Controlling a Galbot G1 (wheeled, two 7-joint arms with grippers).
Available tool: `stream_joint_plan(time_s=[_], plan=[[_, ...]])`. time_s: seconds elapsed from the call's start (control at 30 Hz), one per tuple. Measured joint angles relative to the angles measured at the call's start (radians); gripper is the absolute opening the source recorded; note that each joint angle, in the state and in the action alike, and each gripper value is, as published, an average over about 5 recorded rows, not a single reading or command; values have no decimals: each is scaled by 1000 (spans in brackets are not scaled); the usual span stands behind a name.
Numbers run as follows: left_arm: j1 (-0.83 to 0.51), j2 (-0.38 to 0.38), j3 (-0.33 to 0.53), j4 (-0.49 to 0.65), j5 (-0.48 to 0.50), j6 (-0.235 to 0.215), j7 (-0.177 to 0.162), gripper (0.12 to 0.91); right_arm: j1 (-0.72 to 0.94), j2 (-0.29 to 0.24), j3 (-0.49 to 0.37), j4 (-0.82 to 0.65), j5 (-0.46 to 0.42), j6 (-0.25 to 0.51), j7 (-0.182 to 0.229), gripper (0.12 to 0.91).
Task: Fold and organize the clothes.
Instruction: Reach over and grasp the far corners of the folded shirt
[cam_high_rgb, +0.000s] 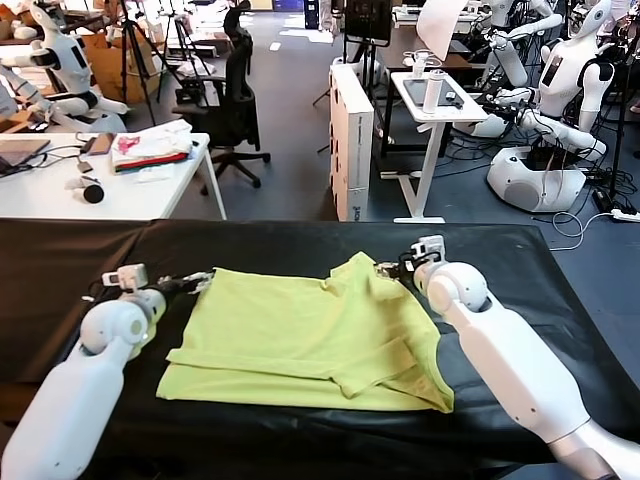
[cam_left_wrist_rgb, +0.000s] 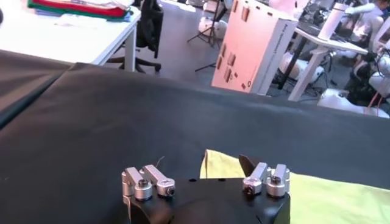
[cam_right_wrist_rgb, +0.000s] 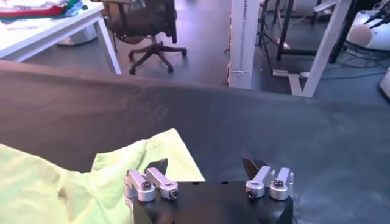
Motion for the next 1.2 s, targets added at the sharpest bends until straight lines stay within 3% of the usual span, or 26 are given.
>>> stream_joint_plan(time_s=[0.37, 0.57, 0.83, 0.97, 1.2], plan=[[-43, -16, 33, 65, 21, -13, 9, 907, -22, 5, 6, 9, -5, 0, 0, 905], [-42, -28, 39, 72, 28, -14, 10, 907, -26, 5, 5, 7, -7, 0, -1, 865], [-39, -38, 43, 82, 36, -19, 14, 812, -29, 8, 1, 4, -10, 0, -3, 816], [-36, -37, 42, 84, 39, -20, 23, 765, -31, 9, 0, 4, -12, 0, -5, 712], [-29, -36, 40, 82, 40, -23, 29, 537, -32, 11, -1, 3, -14, 0, -10, 424]])
